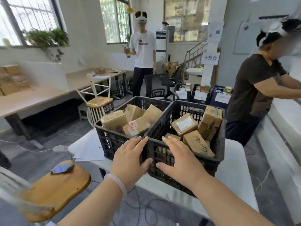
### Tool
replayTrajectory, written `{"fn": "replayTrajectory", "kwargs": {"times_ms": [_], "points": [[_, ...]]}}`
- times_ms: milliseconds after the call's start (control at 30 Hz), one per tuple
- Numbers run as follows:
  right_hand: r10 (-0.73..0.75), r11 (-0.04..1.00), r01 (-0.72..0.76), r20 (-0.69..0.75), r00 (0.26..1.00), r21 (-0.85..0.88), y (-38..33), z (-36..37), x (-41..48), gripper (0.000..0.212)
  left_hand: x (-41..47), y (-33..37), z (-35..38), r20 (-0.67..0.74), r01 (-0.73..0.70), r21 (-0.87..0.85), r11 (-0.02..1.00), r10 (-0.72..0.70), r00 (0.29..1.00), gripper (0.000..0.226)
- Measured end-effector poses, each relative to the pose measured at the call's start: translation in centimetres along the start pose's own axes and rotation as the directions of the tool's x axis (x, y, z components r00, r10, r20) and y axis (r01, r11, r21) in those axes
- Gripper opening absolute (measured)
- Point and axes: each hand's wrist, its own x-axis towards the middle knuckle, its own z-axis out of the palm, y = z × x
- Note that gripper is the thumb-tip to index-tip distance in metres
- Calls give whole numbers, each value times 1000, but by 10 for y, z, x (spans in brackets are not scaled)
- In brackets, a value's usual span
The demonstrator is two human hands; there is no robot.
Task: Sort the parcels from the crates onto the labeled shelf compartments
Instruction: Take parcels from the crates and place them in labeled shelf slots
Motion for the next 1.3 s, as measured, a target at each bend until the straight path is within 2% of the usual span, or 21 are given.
{"fn": "replayTrajectory", "kwargs": {"times_ms": [133,467,600,733,900,1033,1100,1167,1300], "points": [[-46,999,45,30,998,30,9,-2,67,80,42,-31,1,-35,102,-2,995,-102,994,69],[-163,986,161,97,982,34,4,28,184,78,106,-111,23,46,264,-8,965,-263,964,70],[-126,992,125,77,989,16,-1,43,233,74,135,-152,35,91,327,-59,943,-321,943,68],[-93,995,96,118,989,-21,-21,71,281,71,160,-204,42,171,429,-105,897,-409,896,62],[-37,996,51,189,981,-73,-48,113,337,70,185,-257,47,266,443,-122,888,-401,877,60],[90,995,-78,217,972,-63,-56,140,378,65,198,-290,56,302,414,-83,907,-373,877,63],[205,978,-206,229,951,-20,-56,150,392,65,203,-300,59,333,387,4,922,-366,869,69],[323,940,-340,263,909,20,-56,158,400,67,209,-304,63,359,338,53,940,-334,872,66],[462,856,-510,315,829,89,-51,169,408,71,218,-303,68,425,350,-37,936,-302,853,61]]}}
